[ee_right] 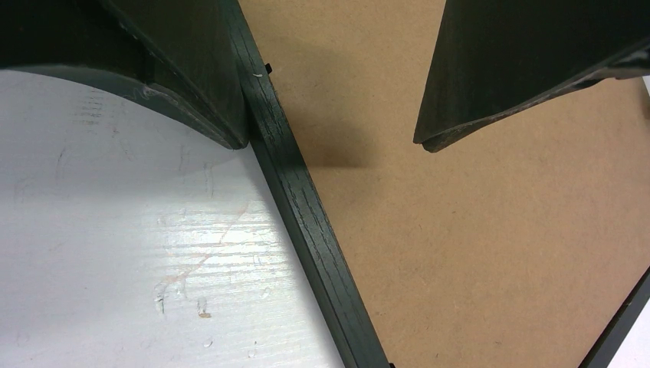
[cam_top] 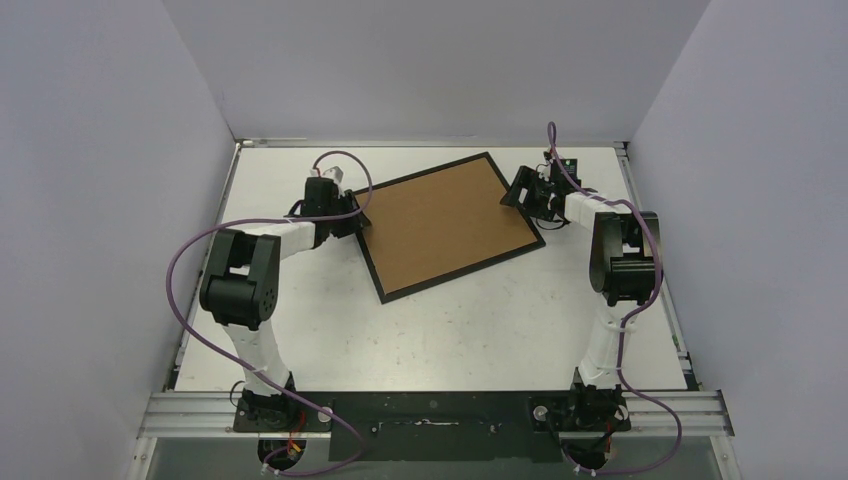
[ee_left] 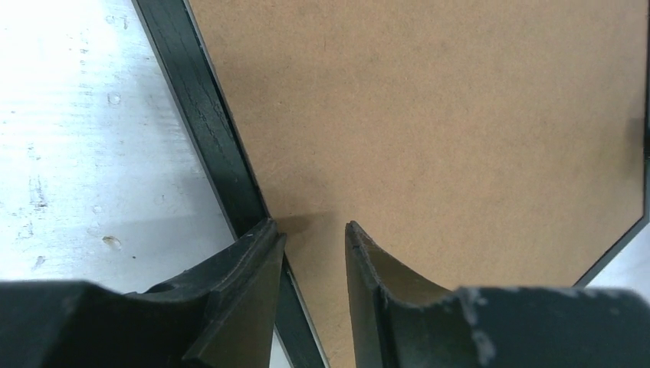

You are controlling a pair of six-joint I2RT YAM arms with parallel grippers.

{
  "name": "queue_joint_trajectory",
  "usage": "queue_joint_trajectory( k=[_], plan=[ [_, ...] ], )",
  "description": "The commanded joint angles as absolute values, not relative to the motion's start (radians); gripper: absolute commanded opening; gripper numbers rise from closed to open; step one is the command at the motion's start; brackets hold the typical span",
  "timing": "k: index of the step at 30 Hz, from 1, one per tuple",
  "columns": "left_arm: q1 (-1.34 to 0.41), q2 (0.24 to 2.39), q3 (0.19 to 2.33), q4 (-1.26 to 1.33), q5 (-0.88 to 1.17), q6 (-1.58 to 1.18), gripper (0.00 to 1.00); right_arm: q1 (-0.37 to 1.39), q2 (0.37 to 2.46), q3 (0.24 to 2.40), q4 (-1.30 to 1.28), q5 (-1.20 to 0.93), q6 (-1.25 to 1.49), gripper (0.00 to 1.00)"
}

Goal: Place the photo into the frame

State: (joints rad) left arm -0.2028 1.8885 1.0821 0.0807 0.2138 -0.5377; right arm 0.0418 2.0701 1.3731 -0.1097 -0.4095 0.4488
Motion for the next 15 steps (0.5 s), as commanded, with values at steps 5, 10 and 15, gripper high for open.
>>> queue_joint_trajectory(
  k=[5,10,15],
  plan=[
    [-0.248,1.898,1.106,0.245,0.575,-0.843,0.36,0.119,2.107,1.318,-0.242,-0.510,0.488,0.82],
    [-0.237,1.853,1.089,0.326,0.607,-0.935,0.32,0.127,2.104,1.314,-0.242,-0.512,0.492,0.82],
    [-0.235,1.785,1.054,0.293,0.573,-0.920,0.30,0.144,2.099,1.312,-0.239,-0.518,0.498,0.82]
  ],
)
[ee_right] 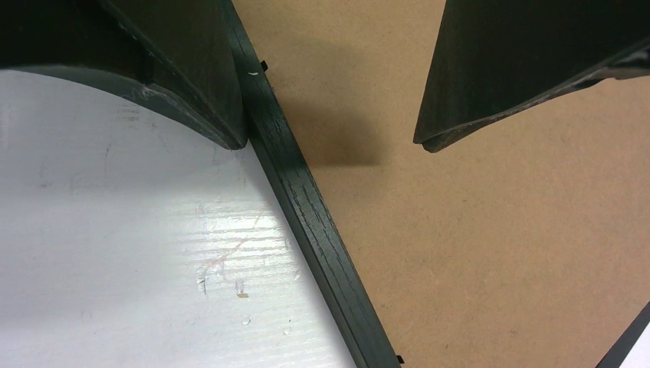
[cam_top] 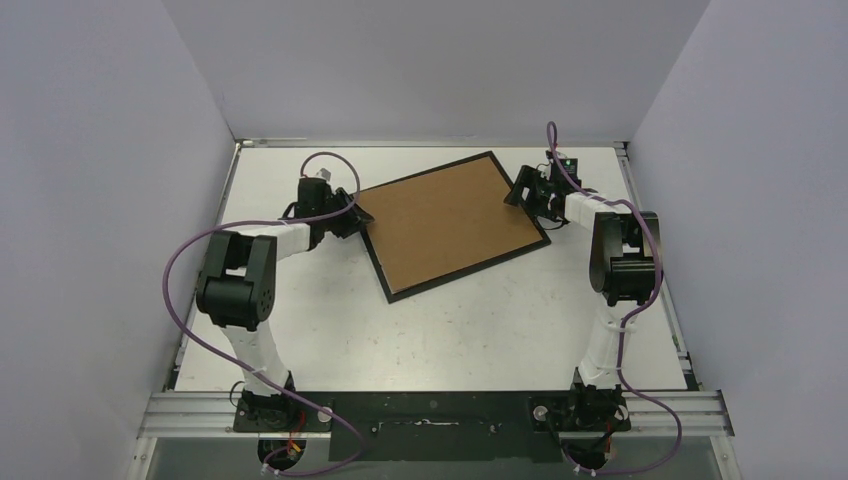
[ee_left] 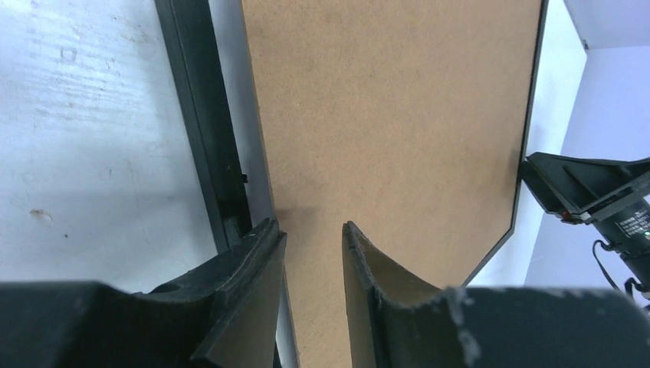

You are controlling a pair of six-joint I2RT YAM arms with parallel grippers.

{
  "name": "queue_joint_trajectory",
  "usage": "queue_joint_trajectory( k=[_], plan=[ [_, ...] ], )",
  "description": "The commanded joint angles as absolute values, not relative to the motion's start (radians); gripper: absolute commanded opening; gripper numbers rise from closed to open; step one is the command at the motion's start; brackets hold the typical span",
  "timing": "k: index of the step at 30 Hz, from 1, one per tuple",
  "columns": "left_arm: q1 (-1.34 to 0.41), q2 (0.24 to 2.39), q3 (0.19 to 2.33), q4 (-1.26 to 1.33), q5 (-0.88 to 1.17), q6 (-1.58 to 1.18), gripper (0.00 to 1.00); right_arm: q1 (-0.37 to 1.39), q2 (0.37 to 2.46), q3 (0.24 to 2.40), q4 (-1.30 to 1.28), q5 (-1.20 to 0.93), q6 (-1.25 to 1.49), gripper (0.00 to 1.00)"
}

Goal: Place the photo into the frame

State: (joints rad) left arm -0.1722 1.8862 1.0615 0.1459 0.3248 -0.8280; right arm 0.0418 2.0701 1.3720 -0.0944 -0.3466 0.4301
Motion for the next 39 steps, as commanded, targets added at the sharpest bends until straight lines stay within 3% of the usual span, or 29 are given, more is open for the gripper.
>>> queue_joint_trajectory(
  k=[1,21,39],
  plan=[
    [-0.234,1.770,1.040,0.288,0.564,-0.918,0.30,0.148,2.097,1.313,-0.240,-0.516,0.498,0.82],
    [-0.238,1.451,0.713,0.084,0.357,-0.938,0.25,0.294,2.011,1.282,-0.310,-0.403,0.474,0.83],
    [-0.235,1.365,0.703,-0.196,0.221,-0.898,0.29,0.369,1.784,1.320,-0.556,0.086,0.425,0.85]
  ],
)
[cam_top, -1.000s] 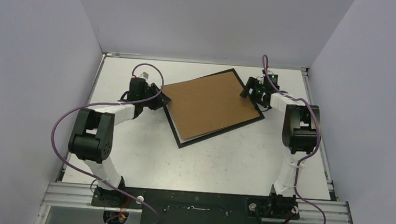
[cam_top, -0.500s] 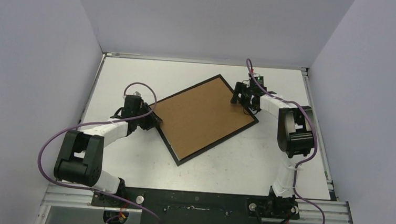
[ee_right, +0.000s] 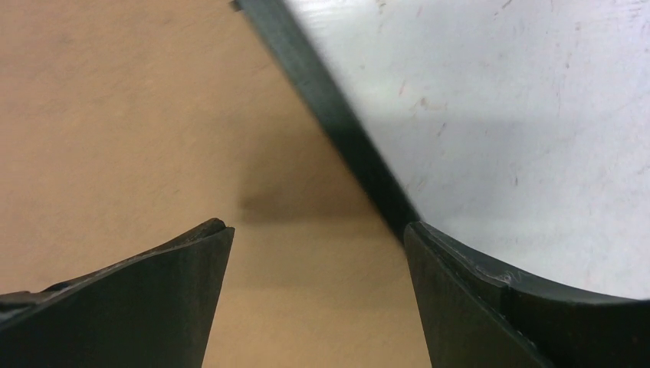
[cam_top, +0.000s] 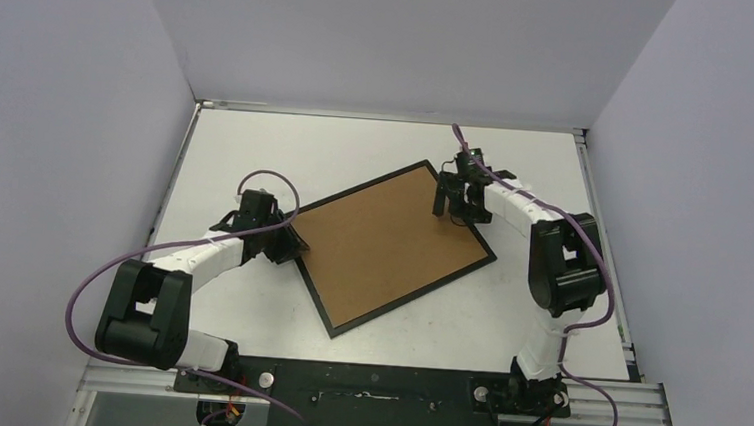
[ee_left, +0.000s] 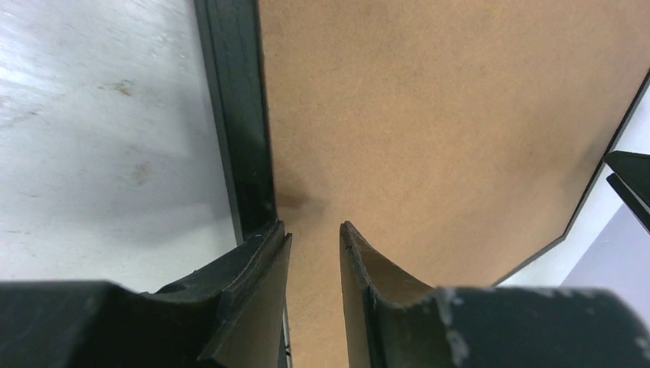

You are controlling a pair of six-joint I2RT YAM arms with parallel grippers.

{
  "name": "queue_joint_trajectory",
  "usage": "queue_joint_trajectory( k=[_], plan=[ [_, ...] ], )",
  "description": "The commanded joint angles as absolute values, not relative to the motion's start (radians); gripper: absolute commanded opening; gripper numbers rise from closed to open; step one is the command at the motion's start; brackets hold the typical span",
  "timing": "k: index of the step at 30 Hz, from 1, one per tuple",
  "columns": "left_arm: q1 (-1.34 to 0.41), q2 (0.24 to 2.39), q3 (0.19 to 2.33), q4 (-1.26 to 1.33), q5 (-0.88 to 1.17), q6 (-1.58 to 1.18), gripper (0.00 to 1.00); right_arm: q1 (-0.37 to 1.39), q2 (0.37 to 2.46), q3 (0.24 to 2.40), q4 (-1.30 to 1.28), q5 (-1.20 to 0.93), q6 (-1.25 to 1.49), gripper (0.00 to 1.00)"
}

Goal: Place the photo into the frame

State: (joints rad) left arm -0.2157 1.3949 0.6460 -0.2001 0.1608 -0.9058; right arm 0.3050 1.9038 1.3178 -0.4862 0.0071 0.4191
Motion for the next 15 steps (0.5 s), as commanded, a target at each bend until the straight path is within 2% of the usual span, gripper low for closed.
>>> queue_joint_trajectory(
  k=[1,7,12,15],
  plan=[
    [-0.235,1.372,0.711,-0.198,0.226,-0.891,0.29,0.378,1.768,1.317,-0.563,0.120,0.425,0.86],
    [-0.234,1.414,0.741,-0.163,0.280,-0.874,0.29,0.434,1.682,1.289,-0.608,0.325,0.400,0.89],
    [-0.226,1.425,0.759,-0.203,0.277,-0.848,0.29,0.568,1.609,1.243,-0.566,0.134,0.205,0.89],
    [-0.223,1.418,0.779,-0.308,0.208,-0.844,0.39,0.708,1.594,1.220,-0.559,0.061,0.136,0.88]
  ],
)
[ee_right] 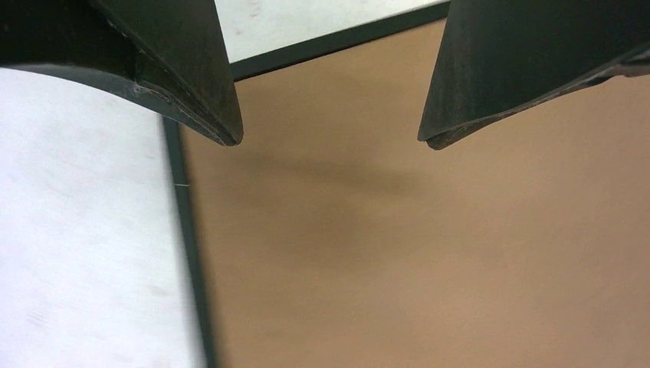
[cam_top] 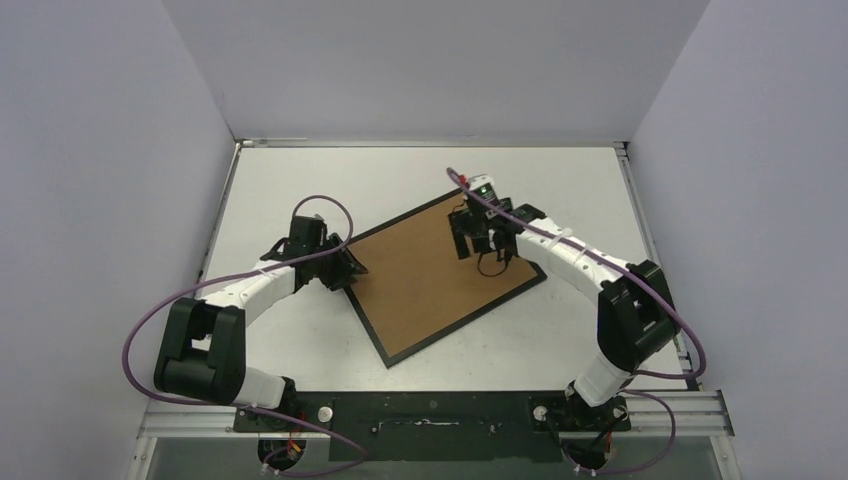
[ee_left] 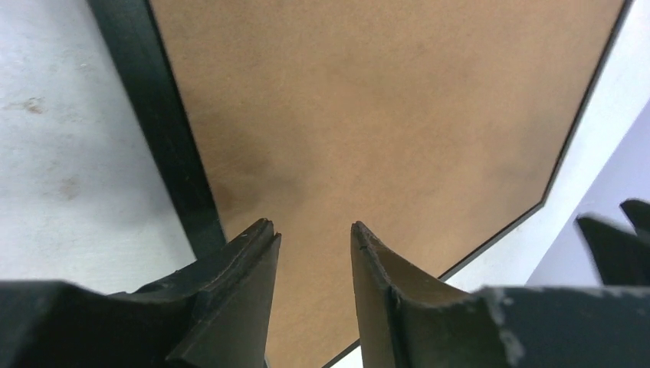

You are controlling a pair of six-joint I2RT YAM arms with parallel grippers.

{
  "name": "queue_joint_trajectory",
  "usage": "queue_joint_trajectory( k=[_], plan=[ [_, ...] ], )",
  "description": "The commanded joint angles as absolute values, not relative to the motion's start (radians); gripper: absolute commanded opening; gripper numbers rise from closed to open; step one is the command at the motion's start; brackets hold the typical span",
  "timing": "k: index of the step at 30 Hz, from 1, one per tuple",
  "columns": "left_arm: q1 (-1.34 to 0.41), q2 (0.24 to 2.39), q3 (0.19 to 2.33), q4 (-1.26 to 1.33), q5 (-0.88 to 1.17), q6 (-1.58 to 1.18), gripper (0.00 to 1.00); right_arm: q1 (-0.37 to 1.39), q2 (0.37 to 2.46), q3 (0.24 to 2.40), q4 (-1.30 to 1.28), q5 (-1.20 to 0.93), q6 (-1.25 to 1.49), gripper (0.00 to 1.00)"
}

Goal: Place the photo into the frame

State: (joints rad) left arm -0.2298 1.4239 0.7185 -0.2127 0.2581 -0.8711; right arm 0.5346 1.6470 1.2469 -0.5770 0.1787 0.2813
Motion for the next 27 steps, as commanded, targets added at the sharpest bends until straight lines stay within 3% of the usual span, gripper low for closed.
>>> queue_joint_trajectory(
  k=[1,5,9,15,27],
  plan=[
    [-0.222,1.417,0.791,-0.349,0.177,-0.844,0.43,0.749,1.595,1.215,-0.553,0.041,0.134,0.88],
    [-0.216,1.407,0.811,-0.489,0.072,-0.860,0.55,0.898,1.642,1.219,-0.512,0.021,0.182,0.88],
    [-0.176,1.402,0.762,-0.424,0.088,-0.864,0.56,1.017,1.726,1.277,-0.479,0.102,0.225,0.88],
    [-0.039,1.503,0.795,-0.286,0.290,-0.820,0.41,1.130,1.868,1.397,-0.454,0.250,0.266,0.86],
    [-0.005,1.635,0.874,-0.297,0.292,-0.789,0.09,1.214,2.044,1.593,-0.494,0.396,0.220,0.84]
  ],
)
